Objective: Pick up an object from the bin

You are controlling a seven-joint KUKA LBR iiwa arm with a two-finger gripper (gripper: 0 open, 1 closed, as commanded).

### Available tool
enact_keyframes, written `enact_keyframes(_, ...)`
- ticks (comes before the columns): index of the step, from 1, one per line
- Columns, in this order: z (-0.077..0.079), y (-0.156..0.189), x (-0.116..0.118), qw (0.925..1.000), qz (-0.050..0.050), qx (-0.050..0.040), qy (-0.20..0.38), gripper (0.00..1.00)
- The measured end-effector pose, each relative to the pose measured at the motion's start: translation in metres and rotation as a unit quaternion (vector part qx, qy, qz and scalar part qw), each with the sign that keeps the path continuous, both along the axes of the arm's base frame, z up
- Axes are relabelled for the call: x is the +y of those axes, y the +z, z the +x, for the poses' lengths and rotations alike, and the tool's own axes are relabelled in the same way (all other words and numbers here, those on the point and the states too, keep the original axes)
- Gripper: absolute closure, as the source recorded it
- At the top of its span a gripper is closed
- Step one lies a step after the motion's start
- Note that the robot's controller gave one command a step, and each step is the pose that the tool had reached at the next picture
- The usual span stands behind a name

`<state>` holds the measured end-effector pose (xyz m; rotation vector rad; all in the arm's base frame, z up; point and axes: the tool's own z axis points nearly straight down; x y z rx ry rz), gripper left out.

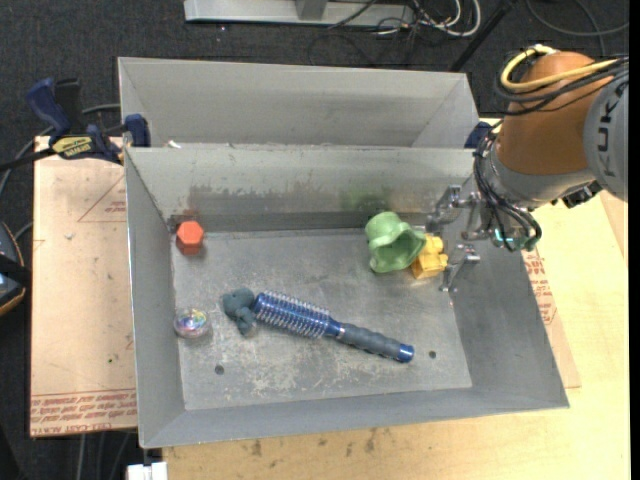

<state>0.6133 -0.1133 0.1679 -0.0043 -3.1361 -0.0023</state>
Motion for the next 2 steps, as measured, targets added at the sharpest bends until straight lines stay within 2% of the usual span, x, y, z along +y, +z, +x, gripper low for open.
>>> enact_keyframes(1,0.033,-0.098,0.015,0.9987,0.0,-0.0065,-0.052,0.0)
enact_keyframes(2,0.014,-0.009,-0.029,0.9983,-0.002,-0.0068,0.057,0.0)
